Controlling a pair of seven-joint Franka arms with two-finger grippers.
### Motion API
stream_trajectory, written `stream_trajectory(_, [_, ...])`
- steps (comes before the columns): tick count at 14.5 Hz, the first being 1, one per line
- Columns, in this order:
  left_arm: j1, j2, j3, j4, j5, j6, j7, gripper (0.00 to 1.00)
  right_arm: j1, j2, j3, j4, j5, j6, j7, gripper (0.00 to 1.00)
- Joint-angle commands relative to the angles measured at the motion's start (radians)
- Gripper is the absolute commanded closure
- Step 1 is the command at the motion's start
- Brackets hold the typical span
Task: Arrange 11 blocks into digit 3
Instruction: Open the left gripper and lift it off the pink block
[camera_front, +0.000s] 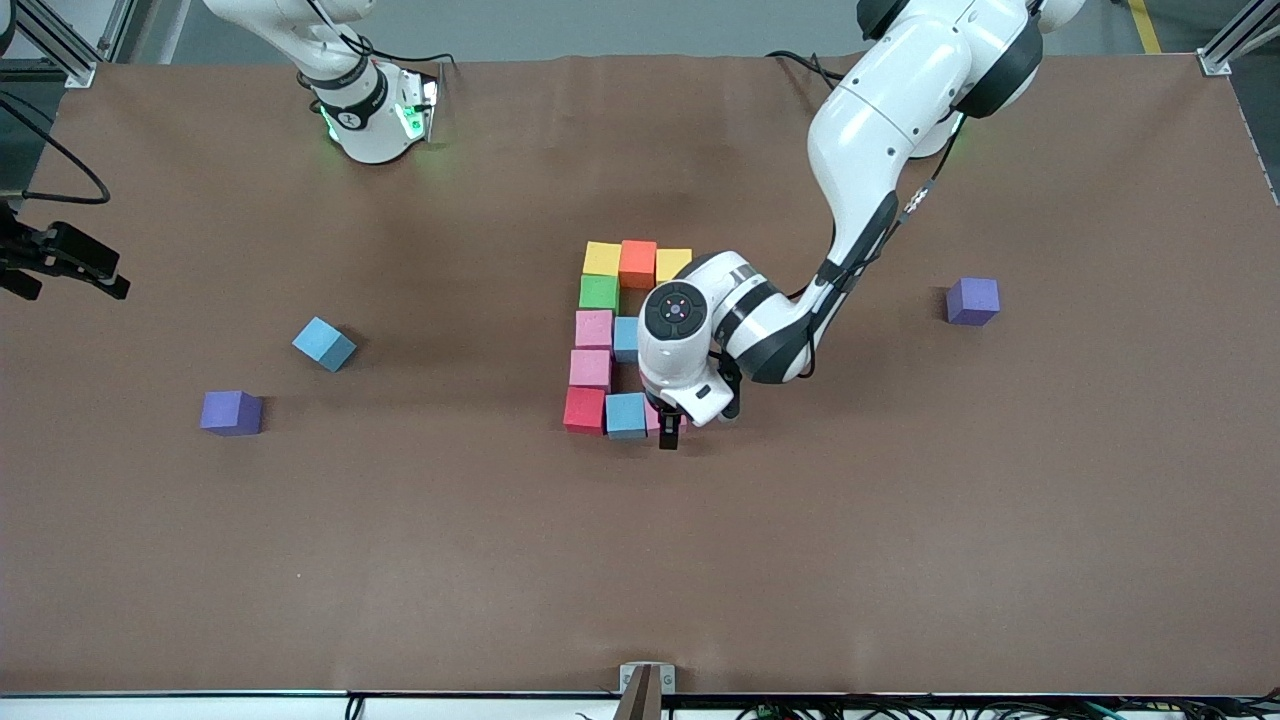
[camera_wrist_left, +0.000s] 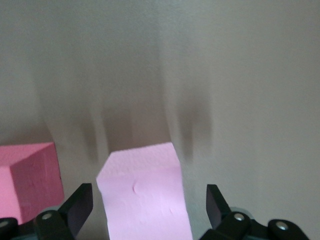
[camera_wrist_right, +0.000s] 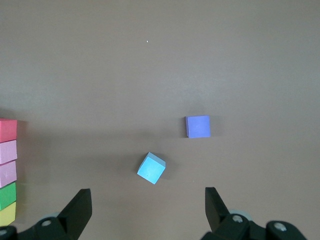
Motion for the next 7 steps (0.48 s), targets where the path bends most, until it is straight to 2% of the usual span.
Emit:
stream_trajectory(1, [-0.009,-0.087,-0.006,-0.01,-0.001,-0.055,0.014,0.0,0.001,-0.014,0.001,-0.006,-0.017,-0.002,0.0,0.0])
stream_trajectory(4, [0.002,-0.211,-0.038,-0.018,0.003,-0.167,0.096,0.0,0.0,-0.014,0.003,-0.006,-0.017,-0.002,0.0,0.0])
stream_trajectory(7, [0.022,-0.324,-0.032,-0.022,0.003,-0.294,0.355,0.0,0.001,-0.014,0.003,-0.006,-0.017,-0.002,0.0,0.0])
